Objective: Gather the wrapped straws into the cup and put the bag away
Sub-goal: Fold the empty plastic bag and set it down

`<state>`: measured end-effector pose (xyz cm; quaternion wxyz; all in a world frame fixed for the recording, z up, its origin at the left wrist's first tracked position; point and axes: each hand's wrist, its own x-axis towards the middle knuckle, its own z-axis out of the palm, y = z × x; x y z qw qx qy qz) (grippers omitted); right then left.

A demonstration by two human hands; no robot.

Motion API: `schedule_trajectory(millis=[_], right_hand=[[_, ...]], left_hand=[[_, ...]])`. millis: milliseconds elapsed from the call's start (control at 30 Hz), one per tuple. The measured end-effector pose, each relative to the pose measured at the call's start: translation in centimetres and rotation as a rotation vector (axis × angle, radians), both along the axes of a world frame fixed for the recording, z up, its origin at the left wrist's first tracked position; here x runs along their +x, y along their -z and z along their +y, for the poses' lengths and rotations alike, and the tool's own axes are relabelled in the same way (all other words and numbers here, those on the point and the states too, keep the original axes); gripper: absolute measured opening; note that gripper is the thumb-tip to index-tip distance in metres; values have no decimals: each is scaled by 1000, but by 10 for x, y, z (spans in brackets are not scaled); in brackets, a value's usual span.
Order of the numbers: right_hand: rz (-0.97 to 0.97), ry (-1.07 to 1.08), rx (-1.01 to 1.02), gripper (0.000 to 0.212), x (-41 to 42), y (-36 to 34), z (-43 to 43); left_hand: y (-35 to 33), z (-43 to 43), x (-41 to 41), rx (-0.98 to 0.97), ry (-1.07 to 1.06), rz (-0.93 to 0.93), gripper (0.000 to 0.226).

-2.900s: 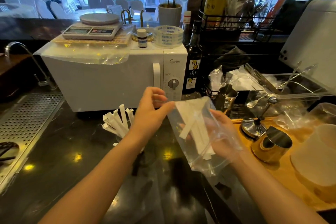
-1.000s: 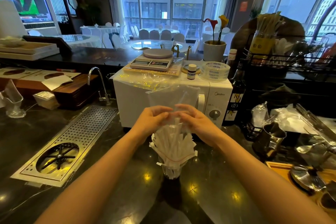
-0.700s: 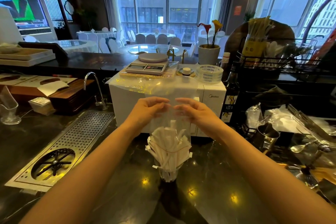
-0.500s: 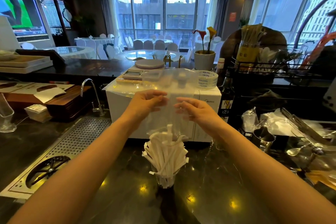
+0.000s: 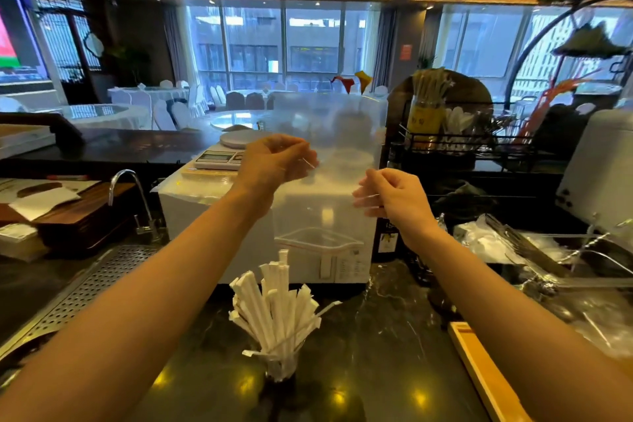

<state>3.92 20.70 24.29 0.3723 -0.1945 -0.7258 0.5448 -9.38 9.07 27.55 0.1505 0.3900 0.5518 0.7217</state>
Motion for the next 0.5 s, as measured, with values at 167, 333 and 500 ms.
schedule_trajectory(millis=[167,333,500], right_hand=[[23,126,-12,23,21,19,16],[16,275,37,26,46,38,34],[-21,394,52,29,69,58,50]], left_hand=[[8,34,18,38,42,-117,17],[32,65,43,9,65,-187,19],[64,87,70,-27,-5,-223,11]])
